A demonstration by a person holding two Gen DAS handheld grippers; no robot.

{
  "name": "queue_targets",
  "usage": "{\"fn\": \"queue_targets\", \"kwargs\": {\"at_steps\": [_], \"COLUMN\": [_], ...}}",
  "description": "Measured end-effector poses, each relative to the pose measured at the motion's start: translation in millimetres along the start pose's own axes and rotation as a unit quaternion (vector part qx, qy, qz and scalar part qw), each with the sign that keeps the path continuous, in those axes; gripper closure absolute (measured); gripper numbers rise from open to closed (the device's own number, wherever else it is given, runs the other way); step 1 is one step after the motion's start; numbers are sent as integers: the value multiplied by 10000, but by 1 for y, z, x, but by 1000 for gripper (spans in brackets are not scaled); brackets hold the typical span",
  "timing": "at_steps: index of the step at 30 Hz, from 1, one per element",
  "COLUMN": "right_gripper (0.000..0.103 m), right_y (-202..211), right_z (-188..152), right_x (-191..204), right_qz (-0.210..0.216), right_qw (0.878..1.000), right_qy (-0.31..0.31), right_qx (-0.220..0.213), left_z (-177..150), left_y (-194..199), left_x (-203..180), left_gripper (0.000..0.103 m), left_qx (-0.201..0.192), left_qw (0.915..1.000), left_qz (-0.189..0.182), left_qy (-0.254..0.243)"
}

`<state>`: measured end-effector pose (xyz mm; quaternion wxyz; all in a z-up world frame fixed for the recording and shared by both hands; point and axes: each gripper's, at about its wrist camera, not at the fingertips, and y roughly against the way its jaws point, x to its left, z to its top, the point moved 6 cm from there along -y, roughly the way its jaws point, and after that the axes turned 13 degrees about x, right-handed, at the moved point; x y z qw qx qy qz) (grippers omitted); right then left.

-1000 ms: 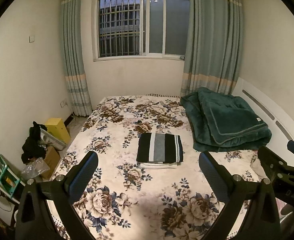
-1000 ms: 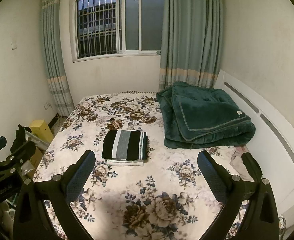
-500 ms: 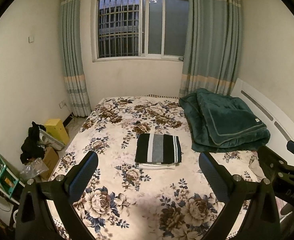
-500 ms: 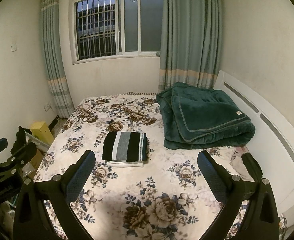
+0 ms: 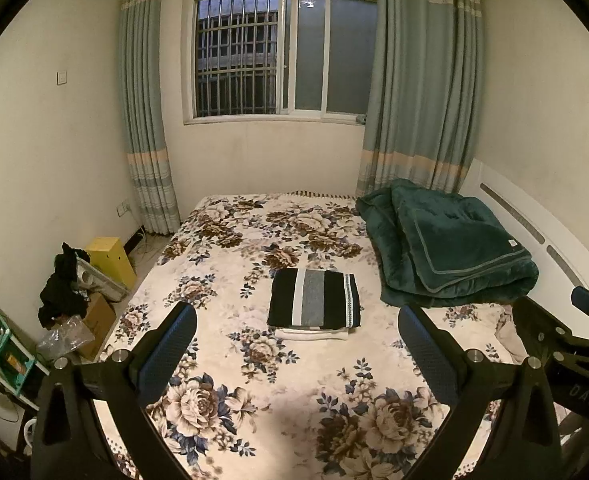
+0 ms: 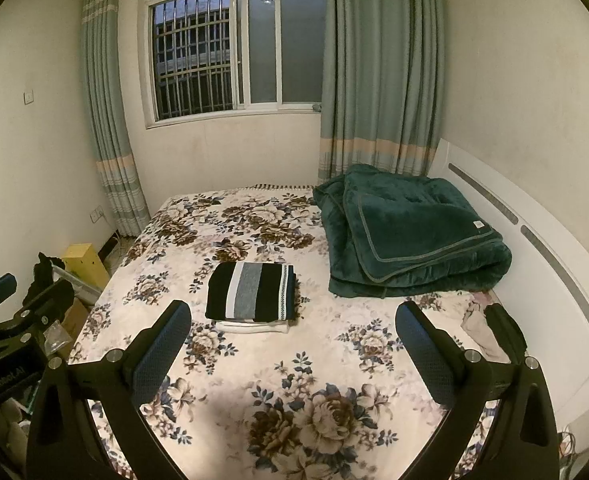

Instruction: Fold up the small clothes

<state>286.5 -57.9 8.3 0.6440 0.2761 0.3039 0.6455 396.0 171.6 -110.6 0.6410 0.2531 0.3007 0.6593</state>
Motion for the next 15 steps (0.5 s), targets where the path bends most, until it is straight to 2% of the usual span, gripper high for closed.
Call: {"fn": "queue_targets", "kwargs": {"at_steps": [15], "right_gripper": [0], "right_y": [0], "right_z": [-2], "right_x": [-1], "right_qz": [-23], "right_qw": [10000], "right_qy": [-17], "right_qx": [-13], "left_z": [2], "left_y": [2], "left_x": [-7], "left_gripper": [0], "left_qx": [-64], "left_qw": [10000], "left_qz": [-9], "left_qy": [-51]}}
